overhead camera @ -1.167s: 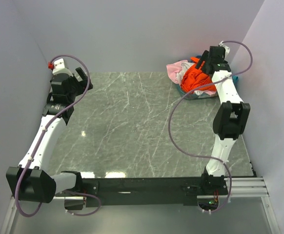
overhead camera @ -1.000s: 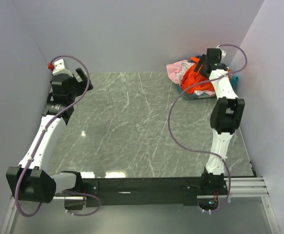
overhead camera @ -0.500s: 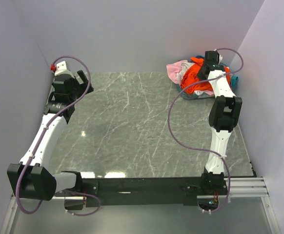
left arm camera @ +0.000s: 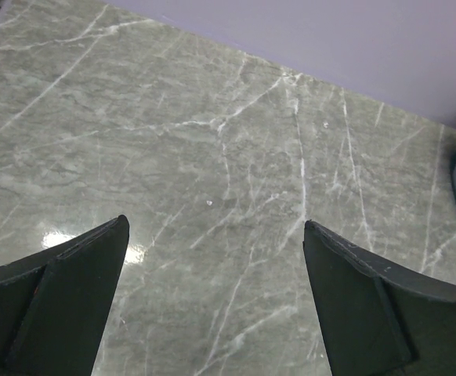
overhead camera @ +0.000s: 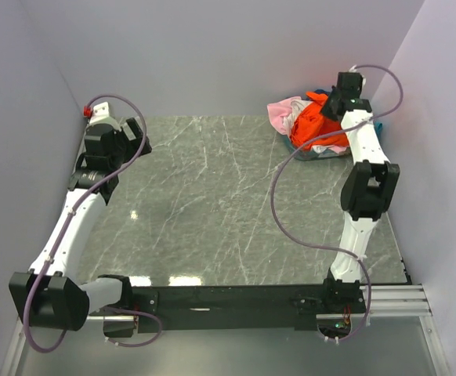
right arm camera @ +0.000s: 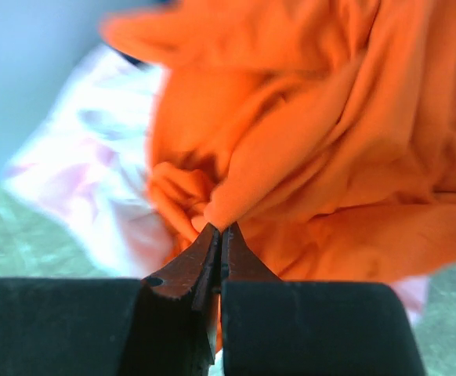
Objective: Fold and stack the t-shirts
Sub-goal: Grab the tshirt from the pile, then move the tshirt to the center of the board
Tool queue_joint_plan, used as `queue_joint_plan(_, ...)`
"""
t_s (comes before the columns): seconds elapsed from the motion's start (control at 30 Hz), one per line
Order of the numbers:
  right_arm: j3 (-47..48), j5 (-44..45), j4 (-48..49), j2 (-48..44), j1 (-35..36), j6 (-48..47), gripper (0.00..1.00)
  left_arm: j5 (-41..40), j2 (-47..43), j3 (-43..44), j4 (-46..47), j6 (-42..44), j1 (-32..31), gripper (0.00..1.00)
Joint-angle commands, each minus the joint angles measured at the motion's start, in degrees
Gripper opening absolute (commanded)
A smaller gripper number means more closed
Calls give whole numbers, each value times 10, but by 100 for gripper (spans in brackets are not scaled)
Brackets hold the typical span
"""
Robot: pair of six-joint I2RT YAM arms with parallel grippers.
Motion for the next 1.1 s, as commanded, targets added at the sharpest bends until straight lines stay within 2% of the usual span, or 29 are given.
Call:
queue_joint_plan(0.0, 30, -4, 24, -114, 8, -15, 0, 28, -36, -24, 30, -21, -1, 100)
queue_joint_plan(0.17, 40, 3, 46, -201, 33, -32, 0, 42, -57, -40, 30, -26, -1, 99)
queue_joint_plan(0.27, 62, 10, 50, -231, 73, -57, 0, 35, -64, -37, 19, -21, 0, 100)
queue_joint_plan(0.47, 124, 63, 52, -256, 195, -131, 0, 31, -71, -41, 11, -25, 2, 99)
queue_joint_plan(0.67, 155, 54, 84, -273, 297, -140, 0, 69, -73, -50, 23, -53, 18, 99)
queue_joint_plan(0.8, 142, 23, 97, -273, 323, -95, 0, 85, -74, -50, 31, -58, 25, 99)
queue_joint_plan(1.0, 26, 43, 69, -254, 322, -14, 0, 99, -76, -63, 34, -58, 32, 99)
queue_joint_plan(1.07, -68, 53, 67, -256, 317, 11, 26, 106, -77, -76, 41, -55, 32, 98)
